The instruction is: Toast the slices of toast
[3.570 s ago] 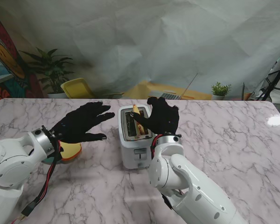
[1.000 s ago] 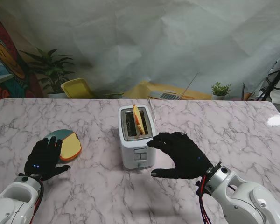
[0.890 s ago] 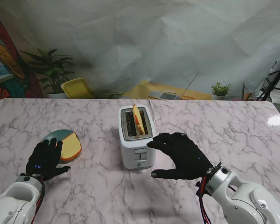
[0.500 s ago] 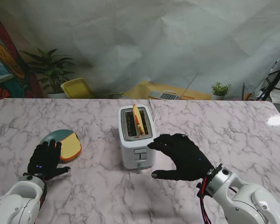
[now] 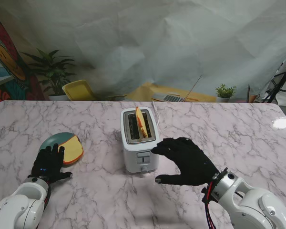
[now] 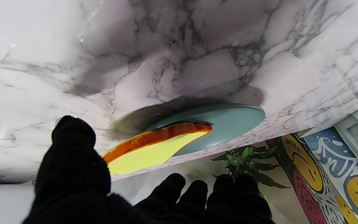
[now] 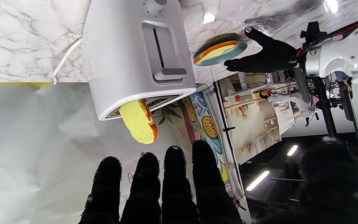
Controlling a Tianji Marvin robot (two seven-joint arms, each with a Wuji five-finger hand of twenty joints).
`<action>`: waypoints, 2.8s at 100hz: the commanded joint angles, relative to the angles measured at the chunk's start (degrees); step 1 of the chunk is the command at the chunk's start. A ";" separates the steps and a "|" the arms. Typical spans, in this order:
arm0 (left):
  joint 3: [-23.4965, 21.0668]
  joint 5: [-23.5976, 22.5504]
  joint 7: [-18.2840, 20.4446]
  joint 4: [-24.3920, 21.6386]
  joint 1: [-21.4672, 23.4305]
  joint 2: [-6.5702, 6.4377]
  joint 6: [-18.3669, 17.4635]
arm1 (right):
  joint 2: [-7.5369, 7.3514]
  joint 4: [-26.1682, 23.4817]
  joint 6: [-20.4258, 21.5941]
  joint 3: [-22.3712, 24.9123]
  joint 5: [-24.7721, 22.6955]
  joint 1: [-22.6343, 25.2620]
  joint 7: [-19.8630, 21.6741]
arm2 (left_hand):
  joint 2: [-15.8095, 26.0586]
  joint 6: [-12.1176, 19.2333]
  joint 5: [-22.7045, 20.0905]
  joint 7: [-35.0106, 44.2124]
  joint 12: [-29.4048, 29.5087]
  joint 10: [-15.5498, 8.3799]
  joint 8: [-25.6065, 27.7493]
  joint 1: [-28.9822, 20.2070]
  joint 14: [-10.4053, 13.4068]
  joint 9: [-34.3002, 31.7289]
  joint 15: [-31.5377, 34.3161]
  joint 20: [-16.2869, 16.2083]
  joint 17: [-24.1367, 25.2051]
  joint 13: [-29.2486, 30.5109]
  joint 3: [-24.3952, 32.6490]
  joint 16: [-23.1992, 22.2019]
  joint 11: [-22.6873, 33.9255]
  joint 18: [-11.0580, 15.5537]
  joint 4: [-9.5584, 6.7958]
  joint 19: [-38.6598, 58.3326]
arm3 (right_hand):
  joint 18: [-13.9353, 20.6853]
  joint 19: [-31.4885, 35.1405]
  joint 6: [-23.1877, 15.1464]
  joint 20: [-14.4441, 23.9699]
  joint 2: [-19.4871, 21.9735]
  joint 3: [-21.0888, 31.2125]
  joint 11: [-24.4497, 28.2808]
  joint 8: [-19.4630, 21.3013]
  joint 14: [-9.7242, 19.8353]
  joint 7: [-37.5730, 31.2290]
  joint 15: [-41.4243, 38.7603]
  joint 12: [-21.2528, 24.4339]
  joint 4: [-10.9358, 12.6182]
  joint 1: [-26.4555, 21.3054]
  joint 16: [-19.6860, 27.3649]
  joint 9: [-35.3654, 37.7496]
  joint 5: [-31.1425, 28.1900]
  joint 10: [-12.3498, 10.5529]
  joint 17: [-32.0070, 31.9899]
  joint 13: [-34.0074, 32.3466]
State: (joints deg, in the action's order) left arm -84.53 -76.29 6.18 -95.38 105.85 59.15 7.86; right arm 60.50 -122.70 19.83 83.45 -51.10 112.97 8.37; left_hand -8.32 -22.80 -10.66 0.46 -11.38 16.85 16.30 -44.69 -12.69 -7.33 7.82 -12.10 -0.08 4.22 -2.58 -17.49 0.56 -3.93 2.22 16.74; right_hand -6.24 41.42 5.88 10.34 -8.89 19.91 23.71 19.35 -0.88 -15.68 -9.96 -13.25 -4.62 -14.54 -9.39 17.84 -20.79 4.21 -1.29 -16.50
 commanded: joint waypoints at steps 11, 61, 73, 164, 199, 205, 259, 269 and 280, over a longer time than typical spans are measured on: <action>0.78 0.42 1.16 1.59 -1.56 -0.17 -0.84 | -0.13 -0.27 -0.03 -0.07 0.07 0.36 0.21 | -0.27 -2.14 2.76 0.17 -2.66 0.67 2.01 -3.69 -1.29 2.07 1.55 -0.79 1.43 -0.67 1.11 -1.71 -0.01 2.41 -1.83 5.05 | 1.70 -1.06 -1.36 -0.89 2.15 -1.34 -1.29 -0.97 1.38 -0.48 2.48 0.02 0.33 -1.05 1.49 0.82 -0.39 -1.23 -0.50 -0.01; 3.63 2.78 -1.43 5.92 -5.28 -0.36 -1.57 | -0.09 -0.40 -0.39 0.31 0.23 0.84 0.25 | 0.52 1.08 -2.10 1.71 -7.35 -1.79 6.00 -11.97 0.12 -3.26 10.21 -4.11 -0.18 1.60 1.44 -3.37 1.60 3.87 -1.97 13.46 | 1.43 -1.14 -1.44 -0.87 2.90 -2.12 -1.28 -1.16 1.30 -0.74 2.31 -0.06 0.39 -1.59 1.40 1.20 -0.60 -1.24 -0.30 -0.54; 3.74 3.22 -0.43 6.03 -5.52 -0.48 -2.62 | -0.06 -0.31 -0.56 0.33 0.41 0.94 0.18 | 0.88 1.06 -0.69 0.85 -7.11 -2.04 5.58 -7.73 0.45 -1.13 7.48 -2.97 1.64 0.79 0.87 -1.20 0.87 3.98 -2.11 11.37 | 1.43 -1.18 -1.53 -0.87 3.10 -2.39 -1.27 -1.21 1.31 -0.81 2.28 -0.07 0.39 -1.70 1.38 1.47 -0.73 -1.16 -0.28 -0.67; 9.28 6.58 -5.72 11.87 -9.90 -0.15 1.29 | 0.08 -0.17 -0.68 0.32 -0.40 1.42 -1.06 | 7.27 5.54 -10.08 9.77 -8.80 -4.25 10.14 -29.27 0.73 -9.08 16.74 -8.31 -4.24 9.69 6.51 -6.03 15.50 3.97 -0.77 23.29 | 1.31 -2.17 -1.64 -1.01 3.61 -3.74 -0.92 -1.42 1.11 -1.51 2.20 -0.31 0.54 -2.94 1.32 2.88 -1.56 -1.50 0.29 -1.21; 8.55 8.52 -13.16 12.56 -10.11 0.72 1.79 | 0.10 -0.01 -0.71 0.17 -0.46 1.24 -1.27 | 7.68 12.61 -14.69 35.94 -17.41 -7.56 12.05 -29.27 1.79 -26.88 21.99 -12.09 -12.60 23.00 13.37 -9.20 17.39 3.41 0.91 32.36 | 1.30 -2.28 -1.60 -0.89 3.74 -4.35 -0.93 -1.62 1.18 -1.57 2.26 -0.36 0.60 -3.45 1.33 2.86 -1.55 -1.29 0.43 -1.33; 7.96 8.38 -14.66 11.92 -9.77 0.92 2.03 | 0.09 0.00 -0.80 0.11 -0.39 1.21 -1.21 | 7.82 12.78 -15.24 38.95 -17.52 -7.38 10.51 -29.27 1.40 -28.20 22.60 -12.50 -13.44 24.29 13.12 -9.63 18.27 2.76 0.95 33.44 | 1.30 -2.29 -1.51 -0.88 3.74 -4.41 -0.93 -1.66 1.19 -1.55 2.26 -0.36 0.61 -3.53 1.33 2.85 -1.48 -1.23 0.43 -1.34; 1.69 4.17 -17.52 1.27 -7.83 1.93 5.30 | -0.03 -0.42 -0.97 0.20 -0.88 1.26 -0.43 | 5.46 17.83 -22.75 48.63 -23.86 -6.87 7.45 -29.27 -1.04 -35.03 36.29 -20.36 -21.59 33.12 8.05 -22.02 29.89 0.17 0.90 49.28 | 1.31 -2.35 -1.45 -0.76 3.18 -4.71 -0.77 -1.81 1.08 -1.57 2.26 -0.45 0.74 -4.81 1.32 2.69 -1.37 -1.18 0.45 -1.36; 1.18 5.74 -17.72 -0.10 -8.24 2.36 6.33 | -0.02 -0.48 -0.90 0.38 -1.02 1.41 -0.49 | 4.43 18.29 -23.51 49.17 -24.41 -6.44 8.02 -29.28 -0.54 -35.93 37.20 -21.15 -22.42 34.30 9.52 -23.51 32.17 -0.18 0.96 49.77 | 1.33 -2.36 -1.47 -0.75 3.01 -4.73 -0.74 -1.81 1.14 -1.61 2.26 -0.46 0.77 -5.05 1.32 2.68 -1.40 -1.16 0.50 -1.41; 0.58 7.82 -18.17 -1.36 -9.13 2.79 6.43 | -0.03 -0.52 -0.61 0.56 -1.13 1.50 -0.50 | 3.95 20.01 -24.09 50.75 -24.37 -7.42 9.60 -29.28 -0.23 -36.65 36.94 -21.52 -22.67 34.82 11.52 -24.08 32.77 -0.61 1.23 49.43 | 1.33 -2.37 -1.46 -0.74 3.06 -4.79 -0.71 -1.83 1.11 -1.64 2.26 -0.47 0.80 -5.13 1.32 2.65 -1.32 -1.17 0.53 -1.46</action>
State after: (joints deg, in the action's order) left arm -83.61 -68.48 -12.11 -95.36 97.89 61.58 14.19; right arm 60.52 -122.97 19.12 83.89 -52.02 114.03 7.79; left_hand -4.88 -6.54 -31.00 44.35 -34.85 9.00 23.15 -69.30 -10.23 -42.57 43.42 -32.04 -22.46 37.78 5.23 -40.47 32.15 -6.08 2.93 65.07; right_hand -6.24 40.30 5.83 10.25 -7.70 16.36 23.67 18.57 -0.85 -16.28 -9.95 -13.29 -4.62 -18.26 -9.38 20.78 -20.85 3.54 -0.51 -17.52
